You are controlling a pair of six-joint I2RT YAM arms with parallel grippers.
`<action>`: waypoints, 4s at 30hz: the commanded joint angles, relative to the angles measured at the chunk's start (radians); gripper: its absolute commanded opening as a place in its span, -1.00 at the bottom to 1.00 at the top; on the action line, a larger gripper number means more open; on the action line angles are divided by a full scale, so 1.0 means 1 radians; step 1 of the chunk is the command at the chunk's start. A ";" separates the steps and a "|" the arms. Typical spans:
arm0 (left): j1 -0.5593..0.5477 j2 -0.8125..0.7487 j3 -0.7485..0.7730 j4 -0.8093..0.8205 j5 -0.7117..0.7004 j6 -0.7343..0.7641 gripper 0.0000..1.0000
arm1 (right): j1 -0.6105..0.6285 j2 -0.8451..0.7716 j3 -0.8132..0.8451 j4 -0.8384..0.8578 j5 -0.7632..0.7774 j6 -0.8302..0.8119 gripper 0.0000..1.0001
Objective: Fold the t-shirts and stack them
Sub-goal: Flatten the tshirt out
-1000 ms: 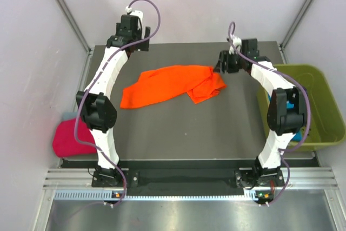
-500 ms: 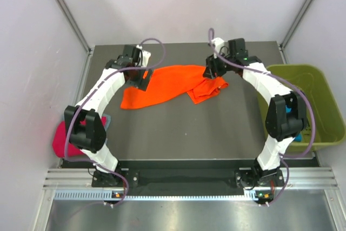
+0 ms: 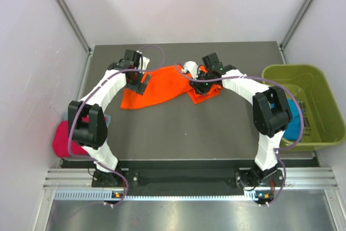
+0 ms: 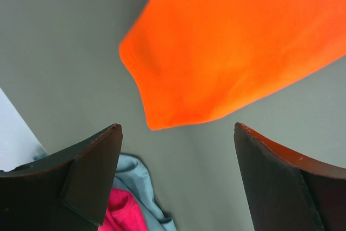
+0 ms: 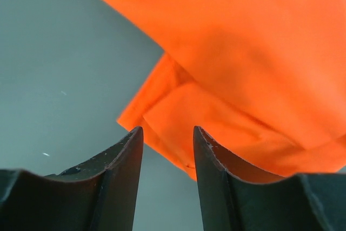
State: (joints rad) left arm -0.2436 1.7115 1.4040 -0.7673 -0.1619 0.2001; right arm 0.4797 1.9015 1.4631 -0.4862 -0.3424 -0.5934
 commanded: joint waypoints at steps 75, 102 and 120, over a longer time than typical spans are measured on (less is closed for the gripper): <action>0.228 0.109 0.012 -0.136 0.060 -0.166 0.50 | -0.309 0.202 0.465 -0.038 -0.053 0.208 -1.00; 0.337 0.284 0.044 -0.130 0.337 -0.272 -0.13 | -0.280 0.188 0.431 -0.028 0.002 0.207 -1.00; 0.356 0.210 0.223 -0.078 0.231 -0.245 -1.00 | -0.286 0.231 0.428 0.031 0.135 0.231 -1.00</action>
State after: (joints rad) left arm 0.1047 1.9884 1.5185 -0.9054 0.1238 -0.0643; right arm 0.1997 2.1509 1.8725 -0.5106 -0.2531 -0.3798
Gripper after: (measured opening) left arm 0.021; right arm 0.007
